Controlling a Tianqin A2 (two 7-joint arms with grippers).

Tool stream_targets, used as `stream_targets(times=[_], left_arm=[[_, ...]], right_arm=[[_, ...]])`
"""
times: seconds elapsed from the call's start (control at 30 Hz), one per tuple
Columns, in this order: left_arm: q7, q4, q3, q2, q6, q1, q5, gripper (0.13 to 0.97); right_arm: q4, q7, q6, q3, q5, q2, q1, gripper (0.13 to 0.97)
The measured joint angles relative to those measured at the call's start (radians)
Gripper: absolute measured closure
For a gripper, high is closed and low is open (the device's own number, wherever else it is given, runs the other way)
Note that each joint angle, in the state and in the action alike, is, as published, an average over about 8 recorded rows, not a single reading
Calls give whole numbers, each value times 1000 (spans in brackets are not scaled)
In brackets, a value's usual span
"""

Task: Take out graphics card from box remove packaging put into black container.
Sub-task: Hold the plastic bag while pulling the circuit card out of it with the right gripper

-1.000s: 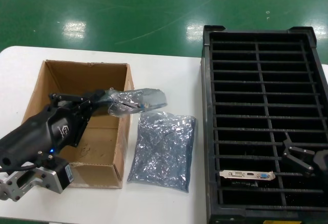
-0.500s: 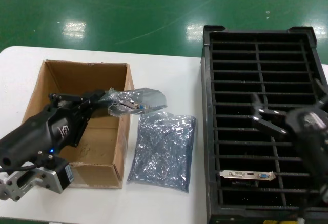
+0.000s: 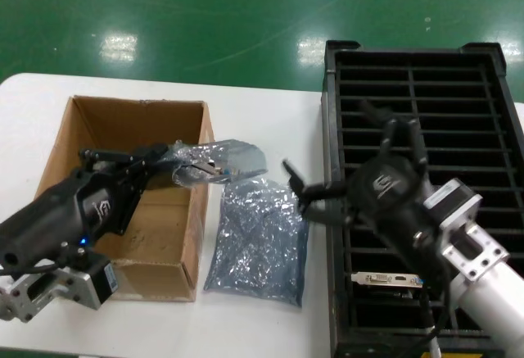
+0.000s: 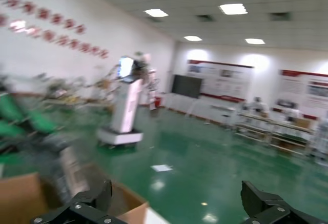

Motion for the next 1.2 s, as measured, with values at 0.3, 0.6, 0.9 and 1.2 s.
stream_targets(times=[0.3, 0.6, 0.9, 1.2], left_arm=[[0, 0, 0, 0, 0, 0, 0, 957], [0, 0, 0, 0, 0, 0, 0, 957], [0, 0, 0, 0, 0, 0, 0, 957], [0, 0, 0, 0, 0, 0, 0, 957]], right_arm=[[-63, -87, -111, -42, 5, 48, 50, 281], [-108, -103, -155, -71, -7, 77, 111, 452], [-184, -130, -239, -120, -17, 89, 206, 659], [-272, -130, -299, -161, -33, 88, 294, 823]])
